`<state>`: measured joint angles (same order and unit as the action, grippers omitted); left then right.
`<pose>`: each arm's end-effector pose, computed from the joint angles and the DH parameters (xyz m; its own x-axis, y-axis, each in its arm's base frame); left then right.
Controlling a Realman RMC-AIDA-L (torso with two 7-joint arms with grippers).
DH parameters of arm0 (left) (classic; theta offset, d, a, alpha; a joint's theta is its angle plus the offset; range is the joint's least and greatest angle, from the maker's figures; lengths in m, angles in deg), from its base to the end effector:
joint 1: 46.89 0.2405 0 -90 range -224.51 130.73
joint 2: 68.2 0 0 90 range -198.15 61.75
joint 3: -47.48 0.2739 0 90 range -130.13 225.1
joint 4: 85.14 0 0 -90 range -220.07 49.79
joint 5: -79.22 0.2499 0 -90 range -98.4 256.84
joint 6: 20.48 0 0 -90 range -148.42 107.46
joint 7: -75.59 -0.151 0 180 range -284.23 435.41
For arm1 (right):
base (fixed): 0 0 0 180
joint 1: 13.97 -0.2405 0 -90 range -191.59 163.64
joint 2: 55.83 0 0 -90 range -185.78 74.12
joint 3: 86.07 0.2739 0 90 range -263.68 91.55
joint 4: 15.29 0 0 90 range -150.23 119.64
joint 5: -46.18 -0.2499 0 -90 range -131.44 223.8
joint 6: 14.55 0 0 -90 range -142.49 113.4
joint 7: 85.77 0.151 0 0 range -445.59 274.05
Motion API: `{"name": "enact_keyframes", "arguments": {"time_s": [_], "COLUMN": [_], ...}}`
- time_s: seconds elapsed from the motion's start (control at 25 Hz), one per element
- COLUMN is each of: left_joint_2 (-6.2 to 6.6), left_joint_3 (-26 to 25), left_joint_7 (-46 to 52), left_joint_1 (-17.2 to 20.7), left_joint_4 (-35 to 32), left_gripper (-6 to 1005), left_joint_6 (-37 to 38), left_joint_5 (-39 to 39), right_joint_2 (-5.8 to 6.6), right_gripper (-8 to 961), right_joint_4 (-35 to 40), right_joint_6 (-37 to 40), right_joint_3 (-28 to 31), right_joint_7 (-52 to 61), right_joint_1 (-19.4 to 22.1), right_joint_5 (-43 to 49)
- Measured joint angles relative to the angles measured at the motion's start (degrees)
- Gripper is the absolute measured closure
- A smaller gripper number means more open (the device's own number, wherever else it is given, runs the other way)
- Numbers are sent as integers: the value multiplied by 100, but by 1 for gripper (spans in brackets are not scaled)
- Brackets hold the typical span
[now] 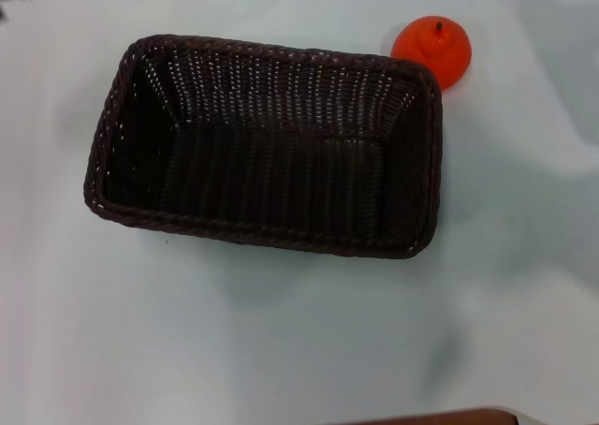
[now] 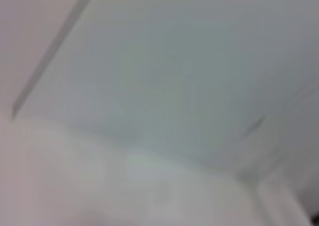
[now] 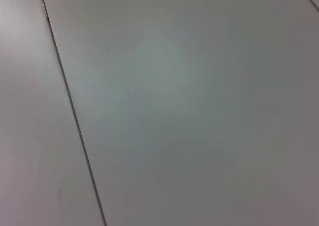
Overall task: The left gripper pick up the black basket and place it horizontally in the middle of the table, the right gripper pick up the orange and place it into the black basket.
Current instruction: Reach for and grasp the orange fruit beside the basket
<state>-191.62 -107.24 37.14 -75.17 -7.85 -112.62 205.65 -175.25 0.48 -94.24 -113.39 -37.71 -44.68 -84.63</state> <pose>-0.2796 0.3810 0.1336 0.2639 0.6831 0.6810 0.9556 -0.2810 -0.0884 0.3359 0.4058 0.0736 -0.2865 -0.3450 0.8938 0.8751 0.2856 0.3907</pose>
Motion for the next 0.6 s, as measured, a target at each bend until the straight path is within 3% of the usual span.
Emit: {"name": "enact_keyframes", "arguments": {"time_s": [0.12,0.16,0.2,0.36,0.6], "left_joint_2": [1,-16,-21,-30,-43], "left_joint_3": [-326,-635,-673,-927,-991], "left_joint_7": [-665,-1672,-1828,-3696,-6062], "left_joint_1": [157,448,492,1034,1620], "left_joint_4": [-165,-499,-547,-1688,-3305], "left_gripper": [263,262,260,257,253], "left_joint_6": [119,242,249,231,92], "left_joint_5": [-527,-1538,-1705,-3756,-5390], "right_joint_2": [16,21,24,64,434], "right_gripper": [392,391,390,385,378], "right_joint_4": [293,493,720,1857,3523], "right_joint_6": [76,106,139,437,52], "right_joint_3": [-314,-433,-512,-605,-589], "right_joint_7": [471,792,1172,3167,6527], "right_joint_1": [222,344,443,725,680], "right_joint_5": [112,243,423,1758,4482]}}
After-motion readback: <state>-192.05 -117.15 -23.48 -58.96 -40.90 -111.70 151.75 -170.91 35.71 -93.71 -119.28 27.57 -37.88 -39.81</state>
